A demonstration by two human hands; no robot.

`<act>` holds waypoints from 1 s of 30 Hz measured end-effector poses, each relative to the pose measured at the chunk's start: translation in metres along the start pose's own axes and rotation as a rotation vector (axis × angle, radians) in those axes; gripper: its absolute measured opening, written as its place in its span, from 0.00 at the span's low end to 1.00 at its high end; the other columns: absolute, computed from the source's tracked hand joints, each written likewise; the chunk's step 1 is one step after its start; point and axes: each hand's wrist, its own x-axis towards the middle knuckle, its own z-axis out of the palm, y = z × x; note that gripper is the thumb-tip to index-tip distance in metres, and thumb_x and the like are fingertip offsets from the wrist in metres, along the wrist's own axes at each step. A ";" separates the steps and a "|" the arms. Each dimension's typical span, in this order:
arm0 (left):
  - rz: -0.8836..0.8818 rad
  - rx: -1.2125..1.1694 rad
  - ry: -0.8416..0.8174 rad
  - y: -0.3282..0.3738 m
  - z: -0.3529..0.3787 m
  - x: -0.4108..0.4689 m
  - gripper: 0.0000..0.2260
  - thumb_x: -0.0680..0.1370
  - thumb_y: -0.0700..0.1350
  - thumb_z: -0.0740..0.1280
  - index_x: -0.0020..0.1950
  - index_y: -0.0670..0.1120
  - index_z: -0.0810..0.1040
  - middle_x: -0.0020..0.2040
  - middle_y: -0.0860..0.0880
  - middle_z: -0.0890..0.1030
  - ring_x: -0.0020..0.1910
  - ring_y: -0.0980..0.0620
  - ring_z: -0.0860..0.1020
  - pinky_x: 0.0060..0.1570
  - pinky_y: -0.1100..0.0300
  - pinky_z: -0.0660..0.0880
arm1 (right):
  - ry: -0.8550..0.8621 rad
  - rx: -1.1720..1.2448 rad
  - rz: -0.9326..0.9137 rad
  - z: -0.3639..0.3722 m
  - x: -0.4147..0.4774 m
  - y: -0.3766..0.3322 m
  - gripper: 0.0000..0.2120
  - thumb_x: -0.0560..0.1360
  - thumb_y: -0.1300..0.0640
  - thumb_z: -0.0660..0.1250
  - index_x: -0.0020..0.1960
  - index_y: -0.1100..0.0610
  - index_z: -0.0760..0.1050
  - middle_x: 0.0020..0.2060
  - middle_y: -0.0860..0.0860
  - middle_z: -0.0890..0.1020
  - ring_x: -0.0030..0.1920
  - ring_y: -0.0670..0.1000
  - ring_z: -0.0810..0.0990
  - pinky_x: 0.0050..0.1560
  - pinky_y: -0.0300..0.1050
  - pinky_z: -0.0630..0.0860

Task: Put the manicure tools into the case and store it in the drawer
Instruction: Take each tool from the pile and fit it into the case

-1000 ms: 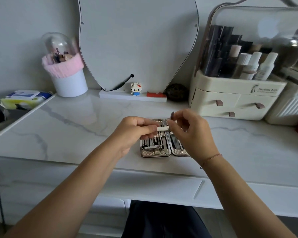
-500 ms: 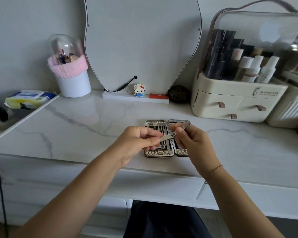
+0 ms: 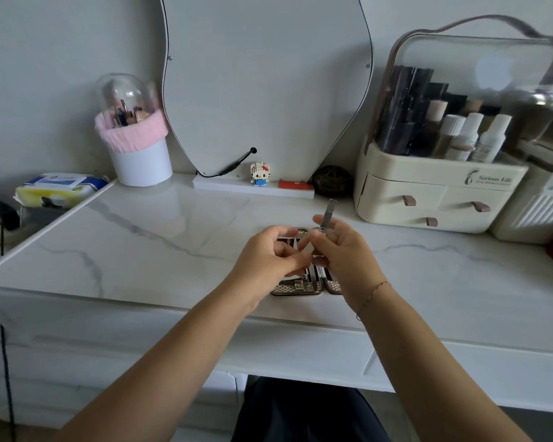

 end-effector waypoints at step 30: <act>0.117 -0.142 0.034 -0.027 -0.051 -0.013 0.06 0.74 0.36 0.68 0.46 0.44 0.83 0.45 0.48 0.86 0.46 0.54 0.83 0.49 0.64 0.78 | 0.020 -0.397 -0.087 -0.028 -0.017 0.010 0.01 0.74 0.60 0.67 0.45 0.57 0.77 0.31 0.50 0.81 0.29 0.45 0.75 0.34 0.37 0.72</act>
